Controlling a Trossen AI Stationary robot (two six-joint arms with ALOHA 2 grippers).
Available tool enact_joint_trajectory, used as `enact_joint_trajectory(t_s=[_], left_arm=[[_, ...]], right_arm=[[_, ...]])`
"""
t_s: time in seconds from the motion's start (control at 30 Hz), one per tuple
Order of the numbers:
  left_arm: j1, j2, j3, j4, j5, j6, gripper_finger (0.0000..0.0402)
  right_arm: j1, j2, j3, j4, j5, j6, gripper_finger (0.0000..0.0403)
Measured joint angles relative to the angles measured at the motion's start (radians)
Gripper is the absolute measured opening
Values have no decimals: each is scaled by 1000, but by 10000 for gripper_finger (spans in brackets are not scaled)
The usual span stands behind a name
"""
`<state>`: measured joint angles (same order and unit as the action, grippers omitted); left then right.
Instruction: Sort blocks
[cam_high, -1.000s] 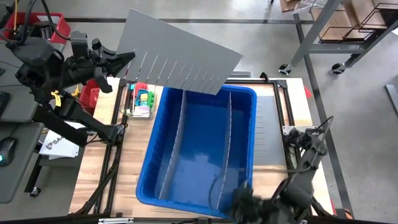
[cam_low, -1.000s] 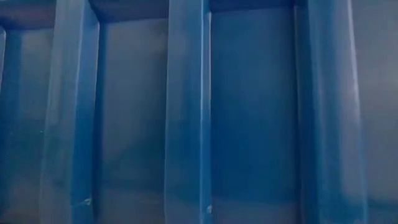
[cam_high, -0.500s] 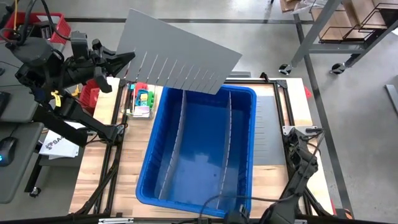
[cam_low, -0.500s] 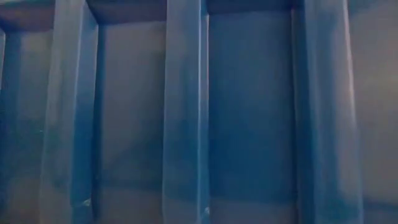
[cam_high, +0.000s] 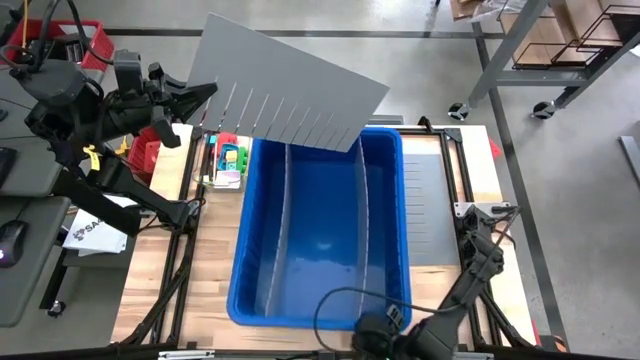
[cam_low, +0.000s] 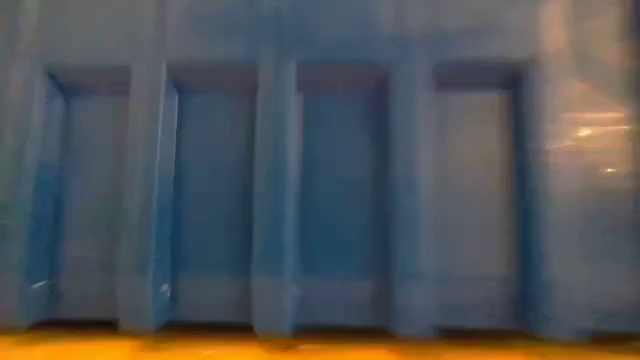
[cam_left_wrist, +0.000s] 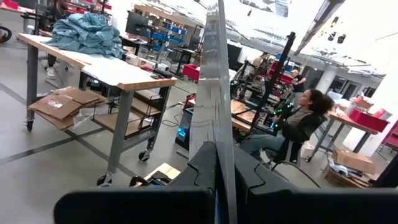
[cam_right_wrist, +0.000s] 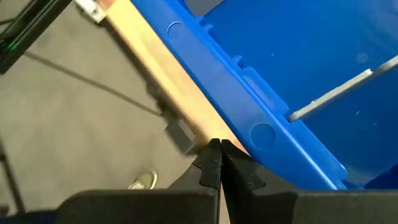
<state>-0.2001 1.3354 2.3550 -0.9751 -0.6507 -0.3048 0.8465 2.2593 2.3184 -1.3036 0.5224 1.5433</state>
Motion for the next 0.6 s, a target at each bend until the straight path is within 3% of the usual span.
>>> enact_joint_trajectory(t_s=[0.2, 0.6], left_arm=[[0, 0, 0, 0, -16, 26, 1], [0, 0, 0, 0, -32, 28, 1]], right_arm=[[-43, 0, -1, -16, 39, -20, 0], [-62, -10, -3, -214, 61, 31, 0]])
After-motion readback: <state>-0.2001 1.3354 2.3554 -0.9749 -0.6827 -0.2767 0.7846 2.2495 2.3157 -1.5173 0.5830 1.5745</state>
